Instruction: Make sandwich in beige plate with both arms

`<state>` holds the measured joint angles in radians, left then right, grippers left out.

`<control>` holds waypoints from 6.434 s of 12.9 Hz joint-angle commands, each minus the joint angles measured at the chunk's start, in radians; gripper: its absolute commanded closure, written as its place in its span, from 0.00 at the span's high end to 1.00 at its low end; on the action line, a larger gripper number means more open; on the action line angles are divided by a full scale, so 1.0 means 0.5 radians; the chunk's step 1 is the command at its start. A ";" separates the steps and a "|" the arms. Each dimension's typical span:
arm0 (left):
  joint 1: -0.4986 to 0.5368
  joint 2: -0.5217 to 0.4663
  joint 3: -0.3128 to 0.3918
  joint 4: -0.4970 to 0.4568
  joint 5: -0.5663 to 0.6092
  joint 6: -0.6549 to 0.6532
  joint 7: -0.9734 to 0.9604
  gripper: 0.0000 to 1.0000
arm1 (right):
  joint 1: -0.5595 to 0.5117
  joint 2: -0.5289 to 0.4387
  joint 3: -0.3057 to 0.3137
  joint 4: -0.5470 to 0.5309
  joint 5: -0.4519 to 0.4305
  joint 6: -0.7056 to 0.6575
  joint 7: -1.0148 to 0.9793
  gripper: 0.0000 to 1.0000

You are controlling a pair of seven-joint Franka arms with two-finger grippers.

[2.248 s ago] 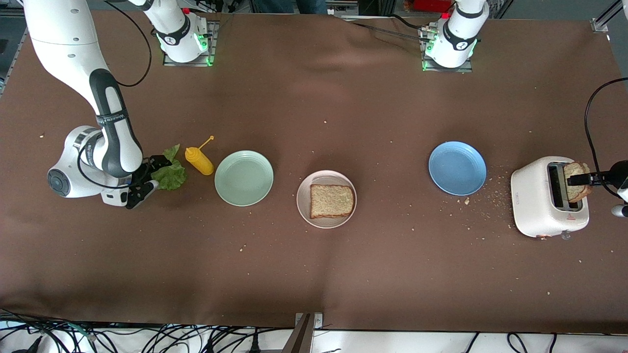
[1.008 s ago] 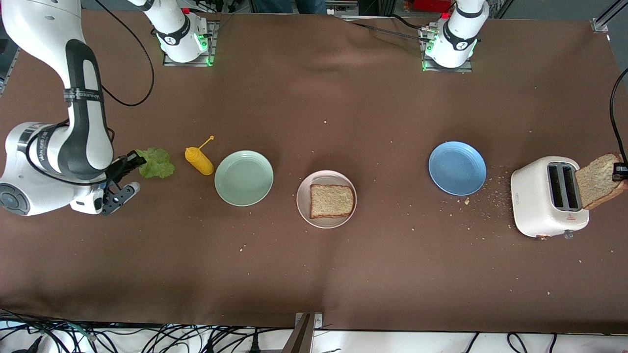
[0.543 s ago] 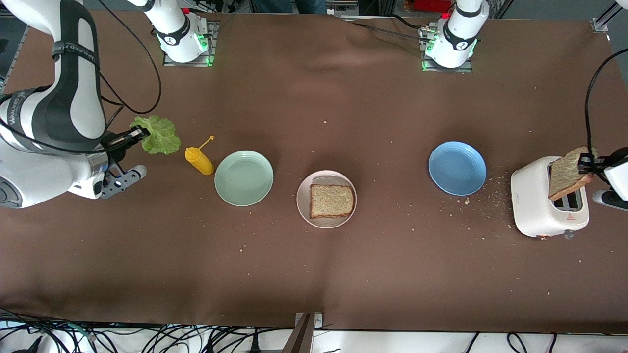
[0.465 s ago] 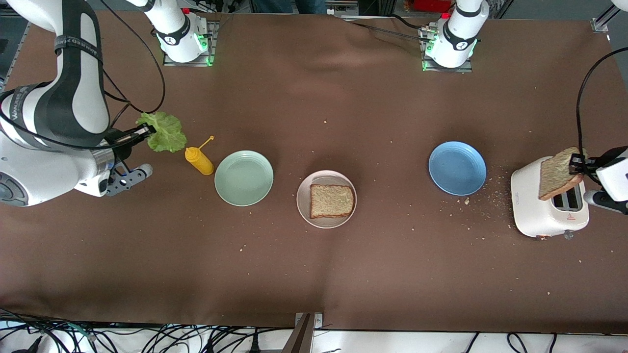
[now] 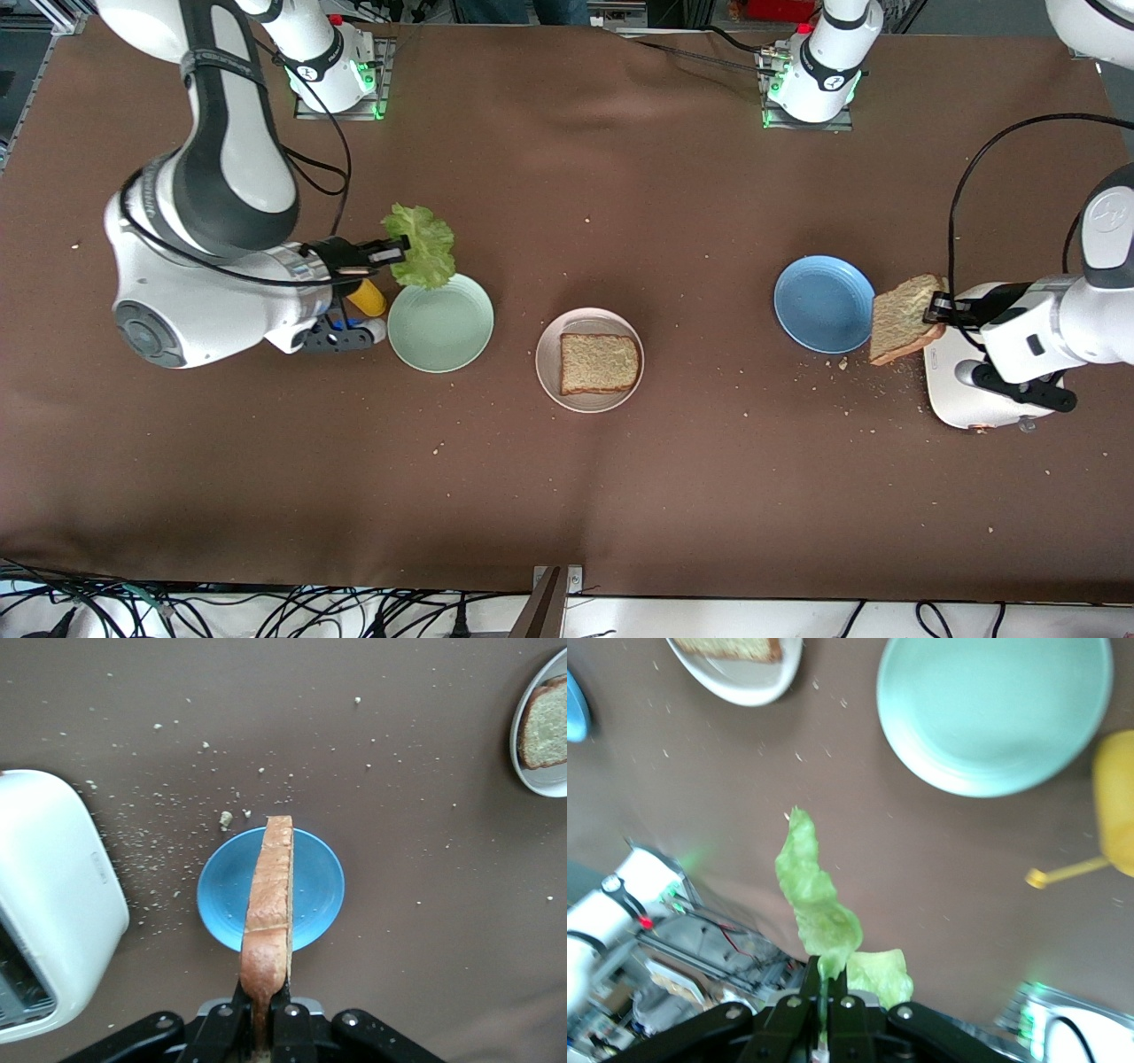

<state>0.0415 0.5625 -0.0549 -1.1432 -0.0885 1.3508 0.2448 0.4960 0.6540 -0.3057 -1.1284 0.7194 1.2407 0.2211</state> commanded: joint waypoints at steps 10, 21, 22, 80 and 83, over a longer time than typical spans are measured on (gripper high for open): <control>-0.165 0.381 0.021 0.028 -0.734 0.084 -0.210 0.00 | 0.343 0.615 0.111 -0.050 0.996 1.761 0.966 0.00; -0.310 0.424 0.021 -0.005 -1.154 0.133 -0.498 0.00 | 0.364 0.512 0.057 -0.130 0.635 1.569 1.021 1.00; -0.355 0.424 0.021 -0.005 -1.161 0.203 -0.560 0.00 | 0.364 0.475 0.014 -0.130 0.632 1.523 1.018 1.00; -0.141 -0.950 0.122 -0.953 0.238 0.388 -0.443 1.00 | -1.023 -1.326 0.541 -1.054 -1.433 0.685 -0.635 1.00; -0.184 -1.088 0.156 -0.963 0.235 0.394 -0.484 1.00 | -1.020 -1.326 0.547 -1.054 -1.430 0.688 -0.629 1.00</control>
<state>-0.0328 0.0860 0.0012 -1.5898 0.0532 1.5456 0.0061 -0.0120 -0.0169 -0.0390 -1.6791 0.0171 1.6036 -0.0853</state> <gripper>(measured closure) 0.000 0.000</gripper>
